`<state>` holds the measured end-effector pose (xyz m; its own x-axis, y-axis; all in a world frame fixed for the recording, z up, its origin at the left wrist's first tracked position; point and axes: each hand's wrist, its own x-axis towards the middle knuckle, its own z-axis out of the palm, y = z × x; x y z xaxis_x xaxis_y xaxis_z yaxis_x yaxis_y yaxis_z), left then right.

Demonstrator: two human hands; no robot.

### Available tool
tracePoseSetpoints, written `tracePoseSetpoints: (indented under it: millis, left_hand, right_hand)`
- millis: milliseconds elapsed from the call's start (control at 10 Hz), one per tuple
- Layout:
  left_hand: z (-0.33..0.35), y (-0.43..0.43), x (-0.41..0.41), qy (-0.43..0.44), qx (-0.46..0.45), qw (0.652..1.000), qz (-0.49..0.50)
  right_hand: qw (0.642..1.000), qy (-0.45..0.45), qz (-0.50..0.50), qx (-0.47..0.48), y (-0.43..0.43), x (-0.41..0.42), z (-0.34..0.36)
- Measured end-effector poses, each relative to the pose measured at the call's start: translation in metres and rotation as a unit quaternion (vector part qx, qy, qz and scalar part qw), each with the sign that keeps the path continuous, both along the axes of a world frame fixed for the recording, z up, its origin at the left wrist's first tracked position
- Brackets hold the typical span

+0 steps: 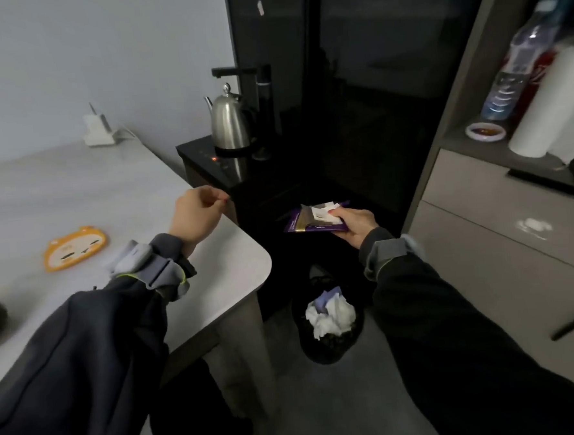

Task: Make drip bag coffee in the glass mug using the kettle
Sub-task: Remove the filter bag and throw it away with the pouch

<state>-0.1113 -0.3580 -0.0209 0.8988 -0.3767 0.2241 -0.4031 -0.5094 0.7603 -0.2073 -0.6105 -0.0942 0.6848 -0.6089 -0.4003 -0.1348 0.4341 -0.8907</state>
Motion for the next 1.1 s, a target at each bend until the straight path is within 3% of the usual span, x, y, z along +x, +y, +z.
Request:
tracePoseSetpoints:
  millis: [200, 300, 500, 800, 1000, 1100]
  left_hand:
    - [-0.006, -0.018, 0.014, -0.026, 0.082, 0.996, -0.025]
    - [-0.012, -0.021, 0.025, -0.041, 0.131, 0.990, -0.030]
    - [-0.020, -0.022, 0.038, -0.057, 0.163, 0.985, -0.029]
    - [-0.027, -0.020, 0.046, -0.072, 0.156, 0.984, -0.035]
    - [-0.030, -0.024, 0.046, -0.064, 0.147, 0.986, -0.038]
    - [-0.031, -0.025, 0.047, -0.061, 0.145, 0.987, -0.033]
  right_hand:
    - [0.994, 0.093, -0.037, -0.037, -0.028, 0.006, -0.087]
    - [0.978, 0.189, -0.026, -0.087, -0.057, 0.021, -0.178]
    - [0.956, 0.273, 0.047, -0.099, -0.034, 0.014, -0.194]
    - [0.963, 0.263, 0.024, -0.062, -0.043, 0.034, -0.239]
    - [0.961, 0.254, 0.088, -0.073, -0.066, 0.042, -0.295]
    - [0.957, 0.256, 0.113, -0.078, -0.063, 0.038, -0.282]
